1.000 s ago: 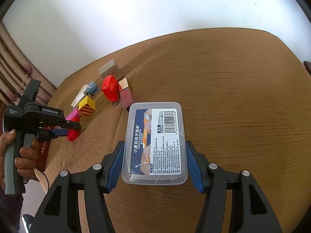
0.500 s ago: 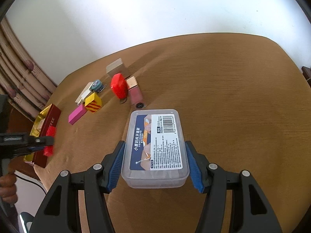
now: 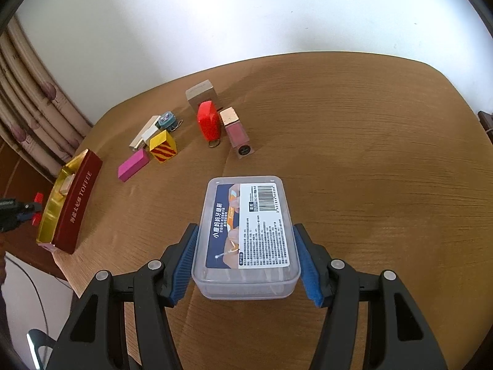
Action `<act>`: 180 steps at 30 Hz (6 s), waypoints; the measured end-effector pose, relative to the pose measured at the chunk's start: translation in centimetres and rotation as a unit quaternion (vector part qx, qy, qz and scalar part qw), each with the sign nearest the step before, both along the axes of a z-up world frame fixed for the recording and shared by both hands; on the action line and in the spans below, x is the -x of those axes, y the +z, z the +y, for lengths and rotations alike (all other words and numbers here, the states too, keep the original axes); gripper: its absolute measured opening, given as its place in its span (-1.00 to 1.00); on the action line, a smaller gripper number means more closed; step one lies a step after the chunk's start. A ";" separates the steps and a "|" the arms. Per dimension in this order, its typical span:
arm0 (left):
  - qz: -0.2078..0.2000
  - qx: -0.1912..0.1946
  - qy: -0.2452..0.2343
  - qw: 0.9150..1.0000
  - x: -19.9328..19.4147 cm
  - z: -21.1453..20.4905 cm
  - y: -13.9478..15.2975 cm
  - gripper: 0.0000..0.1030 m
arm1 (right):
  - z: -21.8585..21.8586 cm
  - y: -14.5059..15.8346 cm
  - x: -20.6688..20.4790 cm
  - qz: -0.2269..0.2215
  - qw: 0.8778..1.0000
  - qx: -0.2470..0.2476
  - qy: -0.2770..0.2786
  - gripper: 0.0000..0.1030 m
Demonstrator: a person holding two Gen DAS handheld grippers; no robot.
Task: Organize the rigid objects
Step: 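Carry the red block into the tin and open left tool, then lower the clear toothbrush box into the tin and open right tool, then grasp the pink block with left tool, then place the pink block in the tin with left tool while right tool grasps the yellow cube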
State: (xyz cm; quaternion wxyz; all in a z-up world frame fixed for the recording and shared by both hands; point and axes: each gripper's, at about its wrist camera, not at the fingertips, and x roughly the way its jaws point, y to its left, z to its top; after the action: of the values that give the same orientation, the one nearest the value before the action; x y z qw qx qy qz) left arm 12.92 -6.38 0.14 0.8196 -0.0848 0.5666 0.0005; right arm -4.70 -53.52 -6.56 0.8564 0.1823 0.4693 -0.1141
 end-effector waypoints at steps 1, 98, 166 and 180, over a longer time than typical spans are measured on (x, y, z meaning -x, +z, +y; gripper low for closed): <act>0.001 -0.004 -0.001 1.000 -0.4 1.0 -0.1 -0.38 | 0.1 0.0 0.0 0.001 1.000 0.001 0.000 0.11; -0.167 -0.012 -0.066 0.984 12.3 2.9 -1.7 -0.27 | 19.4 1.4 -7.7 -0.063 0.980 0.131 0.135 0.38; -0.088 0.029 -0.251 0.963 -0.4 -17.7 -7.5 -0.42 | 8.1 0.6 -4.1 -0.088 0.985 0.063 0.137 0.61; -0.129 0.045 -0.151 0.979 5.7 -8.8 -1.8 -0.42 | 10.2 -2.3 -13.4 -0.024 0.982 0.113 0.150 0.30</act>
State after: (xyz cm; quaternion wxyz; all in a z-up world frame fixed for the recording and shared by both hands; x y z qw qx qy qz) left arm 7.26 -15.20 -1.67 0.8716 -0.0347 0.4621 -0.1600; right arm 8.70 -43.33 -8.83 0.8901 0.0148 0.4545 -0.0316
